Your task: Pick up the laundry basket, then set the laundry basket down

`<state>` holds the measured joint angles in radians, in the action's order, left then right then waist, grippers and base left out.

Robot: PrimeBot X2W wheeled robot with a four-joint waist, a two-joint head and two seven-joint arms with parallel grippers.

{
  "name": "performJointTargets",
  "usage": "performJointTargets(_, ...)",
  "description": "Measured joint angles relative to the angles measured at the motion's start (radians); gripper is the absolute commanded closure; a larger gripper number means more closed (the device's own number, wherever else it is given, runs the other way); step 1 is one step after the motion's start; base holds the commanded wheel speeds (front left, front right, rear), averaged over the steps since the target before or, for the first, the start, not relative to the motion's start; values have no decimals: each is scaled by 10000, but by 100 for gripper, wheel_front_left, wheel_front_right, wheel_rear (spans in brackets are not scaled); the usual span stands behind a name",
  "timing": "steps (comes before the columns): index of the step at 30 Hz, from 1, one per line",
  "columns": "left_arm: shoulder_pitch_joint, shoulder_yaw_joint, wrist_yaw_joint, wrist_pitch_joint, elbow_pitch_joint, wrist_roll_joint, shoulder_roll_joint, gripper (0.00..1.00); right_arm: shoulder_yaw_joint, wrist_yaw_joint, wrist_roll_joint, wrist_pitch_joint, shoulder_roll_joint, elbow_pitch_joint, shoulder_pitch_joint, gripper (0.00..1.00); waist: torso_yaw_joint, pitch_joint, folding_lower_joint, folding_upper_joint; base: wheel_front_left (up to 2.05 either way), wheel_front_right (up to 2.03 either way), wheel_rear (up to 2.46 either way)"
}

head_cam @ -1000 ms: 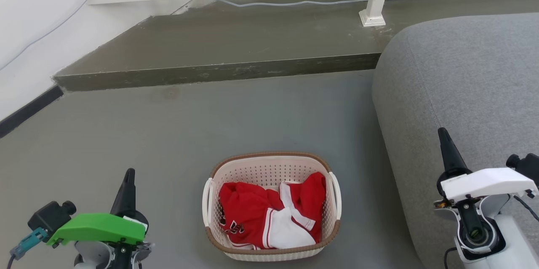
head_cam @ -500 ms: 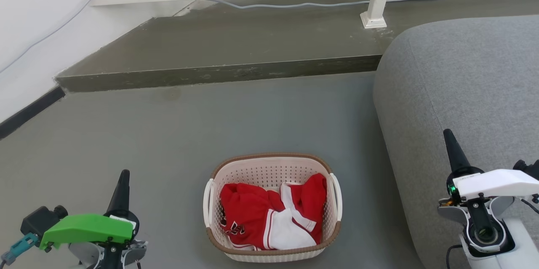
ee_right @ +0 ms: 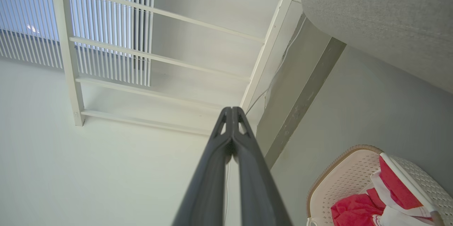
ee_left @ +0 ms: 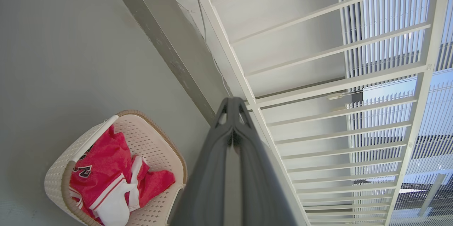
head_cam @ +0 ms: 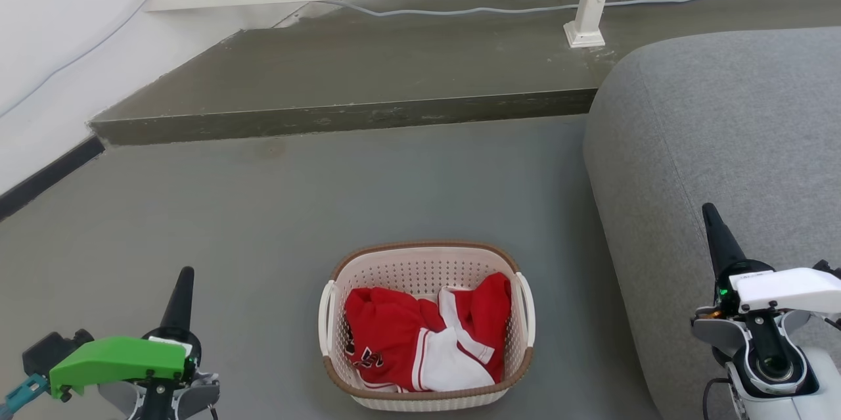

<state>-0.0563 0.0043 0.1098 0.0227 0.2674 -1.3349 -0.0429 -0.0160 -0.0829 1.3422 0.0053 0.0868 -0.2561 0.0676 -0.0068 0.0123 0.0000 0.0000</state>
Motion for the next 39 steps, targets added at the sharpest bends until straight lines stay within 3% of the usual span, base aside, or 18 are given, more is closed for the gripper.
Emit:
performJointTargets(26,-17,642,104,790,84,-2661,4,100,-836,-316,2738,763,-251,-203,10,100,69,-97,0,0,0,0,0)
performJointTargets(39,-32,662,107,790,86,-2725,4,100,-872,-316,2798,763,-255,-209,11,100,69,-96,0,0,0,0,0)
